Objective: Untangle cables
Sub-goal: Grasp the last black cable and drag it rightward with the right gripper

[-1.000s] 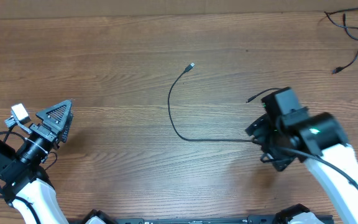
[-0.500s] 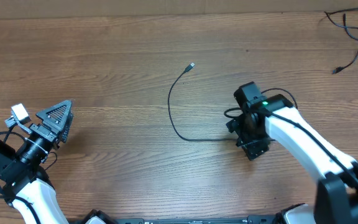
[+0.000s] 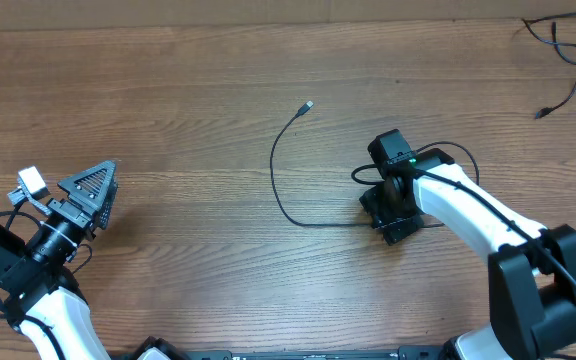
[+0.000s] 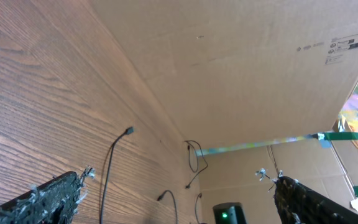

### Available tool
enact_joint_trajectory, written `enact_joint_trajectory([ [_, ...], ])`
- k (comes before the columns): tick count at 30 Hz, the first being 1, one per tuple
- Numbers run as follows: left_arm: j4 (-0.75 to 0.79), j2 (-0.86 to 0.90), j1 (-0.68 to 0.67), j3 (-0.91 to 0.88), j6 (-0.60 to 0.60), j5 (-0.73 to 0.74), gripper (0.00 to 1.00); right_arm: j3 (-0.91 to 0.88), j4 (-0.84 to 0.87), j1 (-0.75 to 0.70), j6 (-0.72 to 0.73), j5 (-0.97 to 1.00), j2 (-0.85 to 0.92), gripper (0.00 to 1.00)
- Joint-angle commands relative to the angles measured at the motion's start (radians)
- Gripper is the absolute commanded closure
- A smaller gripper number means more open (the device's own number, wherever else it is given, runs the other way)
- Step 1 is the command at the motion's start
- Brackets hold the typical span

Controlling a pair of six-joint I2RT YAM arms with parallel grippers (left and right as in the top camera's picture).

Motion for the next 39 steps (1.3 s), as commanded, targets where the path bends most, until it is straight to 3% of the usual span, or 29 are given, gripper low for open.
enact_joint_trajectory([
  [1, 0.001, -0.005, 0.003, 0.016, 0.023, 0.015, 0.00, -0.029, 0.024, 0.008, 0.007, -0.006, 0.038, 0.40],
  [5, 0.001, -0.005, 0.003, 0.016, 0.023, 0.015, 0.00, -0.056, 0.064, 0.008, 0.007, -0.034, 0.070, 0.41],
  [8, 0.001, -0.005, 0.003, 0.016, 0.023, 0.015, 0.01, -0.057, 0.063, 0.008, 0.007, -0.024, 0.084, 0.48],
  [11, 0.001, -0.005, 0.003, 0.016, 0.023, 0.015, 0.01, -0.057, 0.079, 0.008, 0.006, 0.015, 0.084, 0.69],
  [13, 0.001, -0.005, 0.003, 0.016, 0.023, 0.015, 0.01, -0.057, 0.093, 0.005, 0.007, 0.066, 0.084, 0.95],
  [17, 0.001, -0.005, 0.003, 0.016, 0.023, 0.015, 0.00, -0.052, 0.108, -0.051, -0.006, 0.126, 0.084, 0.96],
  [22, 0.001, -0.005, 0.003, 0.016, 0.023, 0.015, 0.00, -0.024, 0.090, -0.230, -0.045, 0.126, 0.084, 0.96],
  [25, 0.001, -0.005, 0.003, 0.016, 0.023, 0.015, 0.00, 0.008, 0.084, -0.370, -0.179, 0.127, 0.084, 0.96],
  [30, 0.001, -0.005, 0.003, 0.016, 0.023, 0.015, 0.00, 0.117, -0.018, -0.563, -0.521, 0.114, 0.083, 0.96],
  [35, 0.001, -0.005, 0.003, 0.016, 0.023, 0.015, 0.00, 0.271, -0.209, -0.609, -0.753, 0.076, 0.033, 0.96],
  [39, 0.001, -0.005, 0.003, 0.016, 0.023, 0.015, 0.01, 0.370, -0.291, -0.589, -0.822, 0.005, -0.089, 0.96],
])
